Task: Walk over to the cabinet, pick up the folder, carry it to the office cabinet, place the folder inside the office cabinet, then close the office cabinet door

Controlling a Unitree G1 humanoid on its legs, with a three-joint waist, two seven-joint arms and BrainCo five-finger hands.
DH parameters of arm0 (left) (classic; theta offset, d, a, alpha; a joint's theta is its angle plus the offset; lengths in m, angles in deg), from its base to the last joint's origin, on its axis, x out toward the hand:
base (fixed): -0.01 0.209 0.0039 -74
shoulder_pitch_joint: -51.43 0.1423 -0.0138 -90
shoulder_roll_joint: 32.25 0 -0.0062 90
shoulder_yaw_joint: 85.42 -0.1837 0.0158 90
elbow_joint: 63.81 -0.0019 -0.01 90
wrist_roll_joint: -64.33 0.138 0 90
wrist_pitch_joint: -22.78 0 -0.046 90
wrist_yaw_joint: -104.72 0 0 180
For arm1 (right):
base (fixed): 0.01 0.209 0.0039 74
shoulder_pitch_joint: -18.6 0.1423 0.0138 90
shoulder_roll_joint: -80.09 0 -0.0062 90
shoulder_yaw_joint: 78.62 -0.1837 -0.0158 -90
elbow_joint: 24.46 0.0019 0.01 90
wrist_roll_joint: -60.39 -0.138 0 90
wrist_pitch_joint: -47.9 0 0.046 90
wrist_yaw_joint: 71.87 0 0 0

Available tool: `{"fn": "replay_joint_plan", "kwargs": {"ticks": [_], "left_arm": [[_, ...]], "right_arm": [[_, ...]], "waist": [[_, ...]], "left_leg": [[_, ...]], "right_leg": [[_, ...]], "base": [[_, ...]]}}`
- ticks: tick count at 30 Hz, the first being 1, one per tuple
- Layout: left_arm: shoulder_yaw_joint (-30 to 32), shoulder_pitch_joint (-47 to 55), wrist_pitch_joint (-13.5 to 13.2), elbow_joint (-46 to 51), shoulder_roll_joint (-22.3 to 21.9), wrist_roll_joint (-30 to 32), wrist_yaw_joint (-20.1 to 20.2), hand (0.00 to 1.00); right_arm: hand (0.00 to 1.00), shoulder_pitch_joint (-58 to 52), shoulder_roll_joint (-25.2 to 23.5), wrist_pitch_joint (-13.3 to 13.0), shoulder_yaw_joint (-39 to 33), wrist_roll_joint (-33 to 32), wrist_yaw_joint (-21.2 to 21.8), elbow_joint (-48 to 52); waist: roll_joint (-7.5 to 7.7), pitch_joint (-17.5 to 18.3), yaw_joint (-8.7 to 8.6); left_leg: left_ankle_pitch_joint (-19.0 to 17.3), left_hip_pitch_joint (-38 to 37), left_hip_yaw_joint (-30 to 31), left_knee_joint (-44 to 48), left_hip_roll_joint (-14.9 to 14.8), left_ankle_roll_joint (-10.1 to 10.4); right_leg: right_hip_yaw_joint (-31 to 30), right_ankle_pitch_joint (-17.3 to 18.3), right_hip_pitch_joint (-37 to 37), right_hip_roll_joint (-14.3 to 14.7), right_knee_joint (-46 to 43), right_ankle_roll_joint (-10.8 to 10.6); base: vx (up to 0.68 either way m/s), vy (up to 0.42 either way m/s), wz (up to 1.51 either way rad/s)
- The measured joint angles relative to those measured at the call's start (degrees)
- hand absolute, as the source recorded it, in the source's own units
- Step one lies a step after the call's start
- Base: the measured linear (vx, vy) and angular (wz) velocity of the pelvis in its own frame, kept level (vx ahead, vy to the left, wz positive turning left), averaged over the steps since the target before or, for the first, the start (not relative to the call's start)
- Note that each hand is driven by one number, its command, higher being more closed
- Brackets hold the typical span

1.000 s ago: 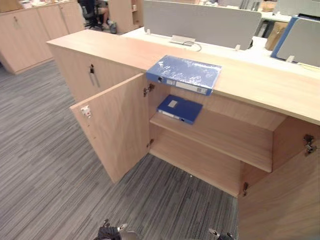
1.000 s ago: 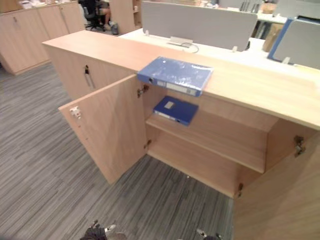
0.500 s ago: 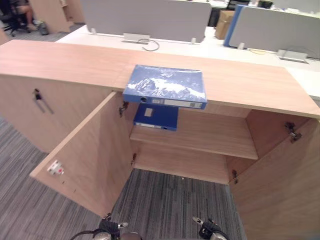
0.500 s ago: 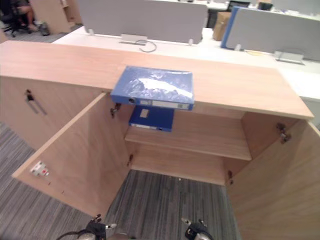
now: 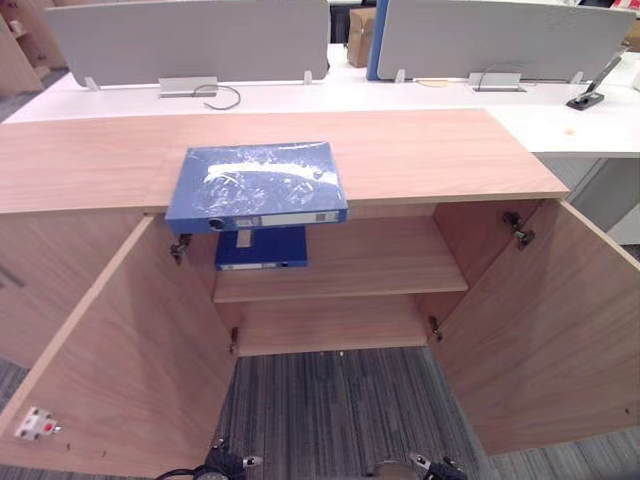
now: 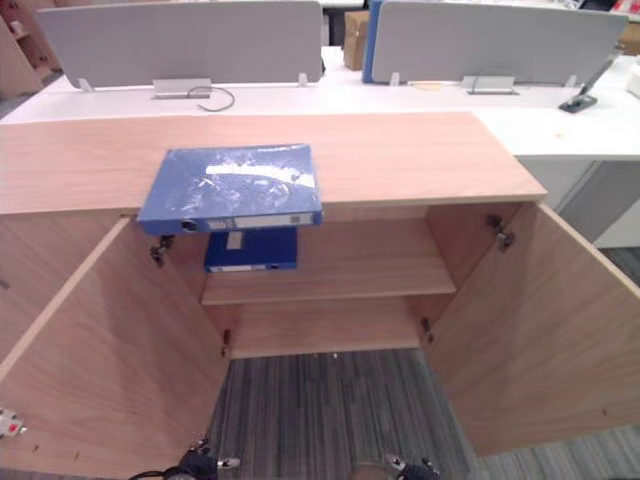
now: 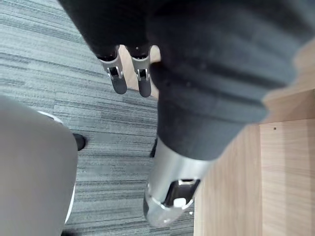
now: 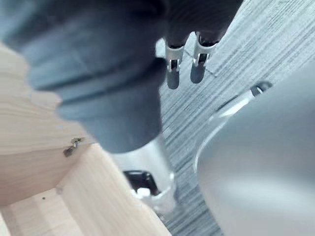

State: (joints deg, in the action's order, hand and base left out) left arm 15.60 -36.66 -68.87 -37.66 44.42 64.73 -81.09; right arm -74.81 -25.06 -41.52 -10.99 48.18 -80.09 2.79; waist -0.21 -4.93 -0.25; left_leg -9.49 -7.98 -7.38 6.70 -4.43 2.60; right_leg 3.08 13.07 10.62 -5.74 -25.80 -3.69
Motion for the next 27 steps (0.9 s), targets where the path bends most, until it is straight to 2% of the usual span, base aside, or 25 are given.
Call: {"fn": "replay_joint_plan", "kwargs": {"ticks": [1, 3, 4, 5, 8, 12, 14, 15, 17, 18, 19, 20, 21, 22, 23, 24, 25, 26, 27], "left_arm": [[0.8, 0.0, 0.0, 0.2, 0.6, 0.3, 0.0, 0.00], [2.6, 0.1, 0.0, -0.4, -1.8, 0.4, 0.0, 0.00], [3.8, 0.5, -0.1, -0.4, -3.4, 0.3, 0.0, 0.00], [4.8, 0.6, -0.1, -0.2, -4.0, 0.9, 0.0, 0.00], [5.0, 0.6, -0.1, -0.1, -3.7, 1.1, 0.0, 0.00], [4.9, 0.6, -0.1, -0.1, -3.5, 1.1, 0.0, 0.00], [5.0, 0.8, -0.1, 2.1, -2.8, 1.0, 0.0, 0.00], [5.5, 0.8, -0.1, 3.1, -2.6, 1.0, 0.0, 0.00], [6.8, 0.7, -0.2, 5.6, -2.7, -0.5, -0.1, 0.00], [6.7, 0.6, -0.2, 5.6, -2.5, -0.8, 0.0, 0.00], [5.8, 0.6, -0.4, 6.0, -2.3, -1.9, 0.0, 0.00], [4.6, 0.6, -0.6, 6.1, -2.0, -3.4, 0.2, 0.00], [3.6, 0.6, -0.7, 6.0, -1.8, -4.6, 0.4, 0.00], [2.7, 0.6, -0.7, 6.0, -1.8, -5.8, 0.7, 0.00], [1.4, 0.6, -0.8, 5.9, -0.1, -7.0, 0.9, 0.00], [0.4, 0.7, -1.0, 6.1, 0.6, -7.6, 0.9, 0.00], [-1.4, 0.6, -1.1, 6.1, 1.8, -8.7, 1.1, 0.00], [-3.2, 0.8, -1.1, 6.2, 2.5, -9.9, 1.1, 0.00], [-4.0, 1.2, -1.1, 6.8, 2.5, -10.4, 1.0, 0.00]], "right_arm": [[0.00, -1.0, -0.6, -0.1, 0.0, 0.0, -0.1, -0.1], [0.00, -1.2, 0.9, -0.2, -0.6, -0.2, 0.0, -0.3], [0.00, -0.8, 1.5, -0.2, -0.5, -0.1, -0.1, -0.3], [0.00, -0.3, 1.4, -0.3, -0.4, -0.1, 0.0, -0.2], [0.00, -0.6, 1.2, -0.3, -0.6, -0.1, -0.1, -0.5], [0.00, -0.7, 1.1, -0.3, -0.7, -0.1, -0.1, -0.7], [0.00, -0.6, 0.7, -0.5, 0.5, -0.1, 0.0, -0.5], [0.00, -0.6, 0.7, -0.5, 1.8, -0.1, -0.1, -0.4], [0.00, -0.3, 1.0, -0.6, 5.5, -0.2, -0.2, 0.1], [0.00, -0.3, 1.0, -0.6, 5.7, -0.2, -0.3, 0.1], [0.00, -0.1, 0.8, -0.6, 5.7, -0.1, -0.3, 0.1], [0.00, 0.0, 0.7, -0.6, 5.5, -0.1, -0.3, 0.0], [0.00, 0.4, 0.7, -0.6, 5.4, -0.1, -0.3, 0.0], [0.00, 0.5, 0.7, -0.6, 4.6, -0.2, -0.2, 0.0], [0.00, 1.0, -0.5, -0.5, 3.5, -0.2, -0.2, -0.3], [0.00, 0.9, -1.0, -0.5, 3.5, -0.1, -0.2, -0.4], [0.00, 0.6, -1.8, -0.5, 3.4, -0.1, -0.1, -0.6], [0.00, 0.4, -2.1, -0.5, 3.4, -0.1, -0.1, -0.6], [0.00, 0.3, -2.2, -0.5, 3.5, -0.1, -0.1, -0.6]], "waist": [[1.55, 0.0, -0.02], [-0.71, 0.1, -0.07], [-2.62, 1.1, 0.48], [-3.21, 1.0, 0.47], [-2.81, 0.8, 0.46], [-2.62, 0.6, 0.50], [-1.39, -0.1, 0.98], [-0.85, -0.5, 1.13], [-0.59, -1.8, 1.34], [-0.55, -1.8, 1.56], [-0.48, -1.8, 2.01], [-0.41, -1.8, 2.45], [-0.42, -1.8, 2.53], [-0.68, -1.7, 2.51], [1.22, -2.0, 2.69], [2.09, -1.9, 2.43], [3.65, -1.3, 2.08], [4.30, -0.8, 2.17], [4.23, -0.7, 2.25]], "left_leg": [[-0.2, -1.2, 1.0, -0.7, 1.5, 0.9], [0.1, -2.1, 2.3, -1.1, -0.1, 1.2], [-0.1, -2.1, 3.2, -1.5, -1.5, 1.5], [-0.2, -2.1, 4.6, -1.7, -2.7, 1.6], [-0.4, -2.5, 5.5, -1.7, -5.1, 2.2], [-1.1, -2.8, 5.4, 0.8, -5.6, 3.9], [-3.5, 3.3, 5.2, 14.9, -5.5, 7.6], [-3.5, 6.1, 5.2, 20.9, -5.5, 7.6], [0.1, 16.0, 4.9, 43.0, -8.4, 7.5], [-1.0, 17.0, 4.6, 45.5, -9.1, 6.4], [-4.0, 18.1, 3.2, 45.1, -9.3, 5.4], [-5.8, 18.4, 2.0, 39.4, -8.3, 4.4], [-5.4, 18.0, 1.8, 31.6, -7.0, 3.9], [-3.9, 16.9, 2.2, 22.6, -5.8, 3.4], [-1.8, 14.4, 1.8, 18.1, -2.9, 2.2], [-0.7, 13.4, 1.8, 15.5, -1.6, 1.5], [1.2, 12.5, 2.0, 11.7, 0.6, 0.7], [2.5, 11.3, 2.0, 8.7, 2.3, 0.1], [3.3, 10.6, 2.0, 7.0, 2.9, -0.2]], "right_leg": [[-0.4, -5.8, -0.7, -0.5, 5.0, 0.6], [0.7, -4.7, -2.6, 0.3, 4.5, 1.0], [1.1, -4.5, -3.0, 1.9, 6.4, 1.2], [1.8, -4.5, -3.9, 3.1, 7.8, 1.6], [3.6, -4.8, -7.0, 5.3, 11.4, 2.4], [4.4, -4.8, -10.0, 5.8, 13.8, 2.5], [4.6, -4.8, -12.2, 5.0, 15.4, 2.5], [4.7, -4.8, -12.7, 4.7, 15.7, 2.5], [6.2, -4.6, -17.1, 5.3, 17.9, 2.9], [6.5, -4.6, -18.0, 5.3, 18.2, 2.9], [6.7, -4.7, -19.4, 5.1, 18.9, 2.9], [6.6, -4.7, -20.0, 4.2, 19.3, 2.7], [6.5, -4.7, -20.1, 3.4, 19.2, 2.2], [6.4, -4.5, -20.1, 3.1, 19.3, 1.2], [6.2, -4.7, -19.9, 1.3, 19.9, 0.3], [6.1, -5.0, -19.7, 0.4, 20.1, 0.3], [6.1, -5.1, -19.6, -1.3, 20.8, 0.3], [6.0, -5.1, -19.8, -2.7, 21.4, 0.3], [6.0, -5.2, -19.8, -3.2, 21.4, 0.2]], "base": [[0.18, -0.234, 0.48], [0.20, -0.210, 0.25], [0.23, -0.228, 0.09], [0.16, -0.190, 0.04], [0.12, -0.159, 0.21], [0.13, -0.027, 0.14], [0.15, 0.066, 0.11], [0.11, 0.056, 0.13], [0.08, 0.040, 0.19], [0.13, 0.070, 0.14], [0.13, 0.116, 0.00], [0.13, 0.139, -0.05], [0.11, 0.188, -0.06], [0.13, 0.199, 0.05], [0.12, 0.188, 0.13], [0.15, 0.176, 0.31], [0.12, 0.129, 0.35], [0.15, 0.154, 0.31], [0.10, 0.097, 0.20]]}}
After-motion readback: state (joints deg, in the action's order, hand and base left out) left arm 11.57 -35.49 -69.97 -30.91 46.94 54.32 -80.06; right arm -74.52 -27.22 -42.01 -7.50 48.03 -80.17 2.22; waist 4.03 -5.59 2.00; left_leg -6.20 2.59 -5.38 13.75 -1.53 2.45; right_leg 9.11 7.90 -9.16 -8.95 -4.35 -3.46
